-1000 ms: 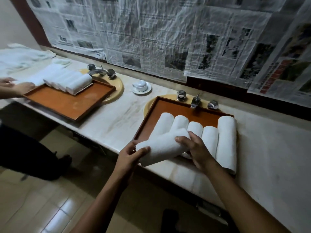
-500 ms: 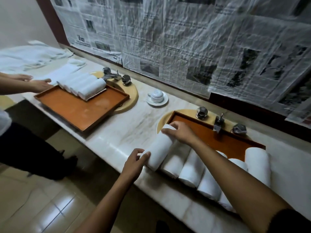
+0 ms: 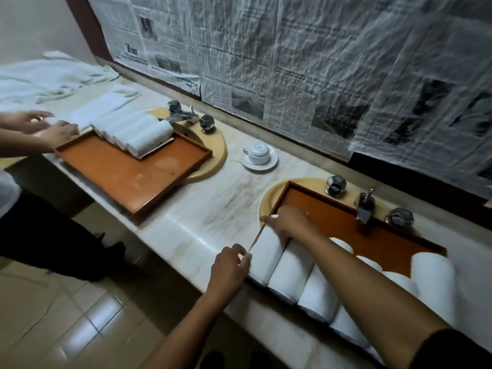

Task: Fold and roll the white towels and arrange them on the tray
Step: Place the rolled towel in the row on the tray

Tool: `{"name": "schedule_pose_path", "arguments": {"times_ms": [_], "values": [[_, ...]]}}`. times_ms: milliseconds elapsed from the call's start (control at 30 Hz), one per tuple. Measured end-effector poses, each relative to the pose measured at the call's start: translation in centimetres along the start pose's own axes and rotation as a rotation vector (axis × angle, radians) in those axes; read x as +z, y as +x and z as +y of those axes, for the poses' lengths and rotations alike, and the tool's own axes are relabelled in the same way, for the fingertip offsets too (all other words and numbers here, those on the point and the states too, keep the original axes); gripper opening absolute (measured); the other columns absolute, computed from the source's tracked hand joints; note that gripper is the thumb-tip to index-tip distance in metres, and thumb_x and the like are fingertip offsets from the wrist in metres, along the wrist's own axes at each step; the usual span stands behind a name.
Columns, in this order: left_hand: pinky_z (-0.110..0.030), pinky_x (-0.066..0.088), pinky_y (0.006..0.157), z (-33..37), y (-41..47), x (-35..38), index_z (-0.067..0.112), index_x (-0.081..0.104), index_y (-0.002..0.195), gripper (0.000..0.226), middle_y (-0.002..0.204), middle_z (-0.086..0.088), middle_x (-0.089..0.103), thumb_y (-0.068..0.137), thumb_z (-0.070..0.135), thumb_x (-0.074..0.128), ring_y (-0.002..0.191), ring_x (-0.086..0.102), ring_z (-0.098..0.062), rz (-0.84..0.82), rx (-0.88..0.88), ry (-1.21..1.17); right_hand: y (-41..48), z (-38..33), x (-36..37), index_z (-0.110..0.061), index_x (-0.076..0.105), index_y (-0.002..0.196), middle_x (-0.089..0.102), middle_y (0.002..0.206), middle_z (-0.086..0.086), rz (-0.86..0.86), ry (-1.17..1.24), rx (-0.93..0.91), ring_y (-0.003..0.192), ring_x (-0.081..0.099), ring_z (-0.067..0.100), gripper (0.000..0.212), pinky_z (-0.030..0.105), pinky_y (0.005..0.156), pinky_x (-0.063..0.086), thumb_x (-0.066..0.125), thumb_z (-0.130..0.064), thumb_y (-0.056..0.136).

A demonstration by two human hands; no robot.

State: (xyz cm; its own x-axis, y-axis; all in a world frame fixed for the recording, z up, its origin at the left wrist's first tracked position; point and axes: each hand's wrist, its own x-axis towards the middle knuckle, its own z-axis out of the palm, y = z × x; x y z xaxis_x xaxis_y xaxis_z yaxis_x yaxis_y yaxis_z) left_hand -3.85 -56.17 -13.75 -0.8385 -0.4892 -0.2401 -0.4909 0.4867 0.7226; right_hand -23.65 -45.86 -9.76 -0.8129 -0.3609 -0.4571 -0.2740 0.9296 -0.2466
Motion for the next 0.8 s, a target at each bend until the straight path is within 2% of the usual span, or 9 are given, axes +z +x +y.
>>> {"name": "schedule_pose_path", "arguments": {"times_ms": [100,167,233,333,400,500,567,700,800], "values": [[-0.030,0.049,0.077,-0.6,-0.3,-0.4,0.035,0.062,0.100,0.009,0.096,0.006,0.063,0.100,0.043,0.058,0.088,0.061,-0.012,-0.034,0.035,-0.054,-1.6,0.2,-0.1,-0.025,0.061,0.125,0.061,0.138,0.004,0.049,0.071,-0.030,0.133,0.051,0.030,0.058,0.055,0.111,0.028,0.047,-0.071,0.094],[-0.028,0.050,0.081,-1.0,-0.8,-0.6,0.035,0.062,0.110,0.021,0.105,0.009,0.063,0.098,0.051,0.059,0.093,0.062,-0.008,-0.104,0.054,-0.085,-2.8,0.9,0.2,-0.031,0.054,0.136,0.057,0.145,0.001,0.078,0.109,-0.064,0.137,0.048,0.029,0.048,0.054,0.112,0.028,0.051,-0.060,0.097],[-0.027,0.049,0.084,-1.2,-1.4,-0.5,0.036,0.058,0.119,0.039,0.111,0.014,0.058,0.090,0.061,0.062,0.096,0.060,-0.005,-0.153,0.084,-0.068,-3.8,1.3,0.7,-0.038,0.049,0.142,0.052,0.150,0.000,0.093,0.105,-0.089,0.141,0.043,0.028,0.049,0.055,0.115,0.026,0.057,-0.053,0.096],[-0.030,0.050,0.088,-1.6,-1.7,-0.2,0.035,0.058,0.125,0.057,0.115,0.013,0.055,0.081,0.071,0.060,0.102,0.059,-0.008,-0.153,0.146,0.022,-3.8,0.8,1.3,-0.039,0.055,0.137,0.053,0.145,0.000,0.184,0.122,-0.055,0.139,0.043,0.027,0.042,0.052,0.113,0.025,0.061,-0.048,0.096],[-0.028,0.049,0.085,-1.7,-1.7,0.0,0.034,0.061,0.120,0.056,0.111,0.013,0.057,0.082,0.074,0.052,0.102,0.055,-0.007,-0.134,0.184,0.081,-3.3,0.2,1.5,-0.037,0.060,0.131,0.056,0.138,-0.001,0.232,0.082,-0.054,0.133,0.046,0.026,0.036,0.049,0.111,0.027,0.061,-0.047,0.097],[-0.025,0.045,0.082,-1.8,-1.7,-0.7,0.032,0.063,0.109,0.048,0.101,0.013,0.056,0.087,0.072,0.048,0.097,0.050,-0.007,-0.142,0.259,0.146,-3.0,-0.7,2.1,-0.036,0.063,0.125,0.059,0.129,-0.002,0.306,0.023,-0.031,0.125,0.048,0.023,0.028,0.046,0.103,0.030,0.059,-0.045,0.098],[-0.025,0.045,0.082,-2.0,-1.5,-1.1,0.031,0.063,0.110,0.044,0.102,0.013,0.057,0.091,0.068,0.049,0.097,0.051,-0.007,-0.157,0.276,0.157,-3.3,-1.1,2.5,-0.036,0.064,0.125,0.060,0.128,-0.002,0.358,0.023,-0.007,0.123,0.049,0.023,0.028,0.045,0.100,0.031,0.058,-0.045,0.099],[-0.022,0.042,0.084,-2.1,-1.2,-2.1,0.029,0.062,0.126,0.043,0.116,0.008,0.061,0.096,0.060,0.055,0.104,0.056,-0.008,-0.219,0.297,0.098,-5.2,-1.1,2.9,-0.032,0.064,0.129,0.062,0.130,-0.003,0.476,0.109,0.016,0.122,0.050,0.022,0.030,0.045,0.104,0.028,0.054,-0.043,0.103],[-0.019,0.038,0.089,-2.8,-1.4,-2.9,0.026,0.054,0.139,0.050,0.127,0.007,0.057,0.097,0.052,0.061,0.114,0.051,-0.007,-0.226,0.302,0.028,-8.6,-0.3,3.7,-0.031,0.066,0.130,0.062,0.135,-0.006,0.598,0.226,0.065,0.125,0.051,0.020,0.030,0.045,0.111,0.026,0.055,-0.038,0.103]]}}
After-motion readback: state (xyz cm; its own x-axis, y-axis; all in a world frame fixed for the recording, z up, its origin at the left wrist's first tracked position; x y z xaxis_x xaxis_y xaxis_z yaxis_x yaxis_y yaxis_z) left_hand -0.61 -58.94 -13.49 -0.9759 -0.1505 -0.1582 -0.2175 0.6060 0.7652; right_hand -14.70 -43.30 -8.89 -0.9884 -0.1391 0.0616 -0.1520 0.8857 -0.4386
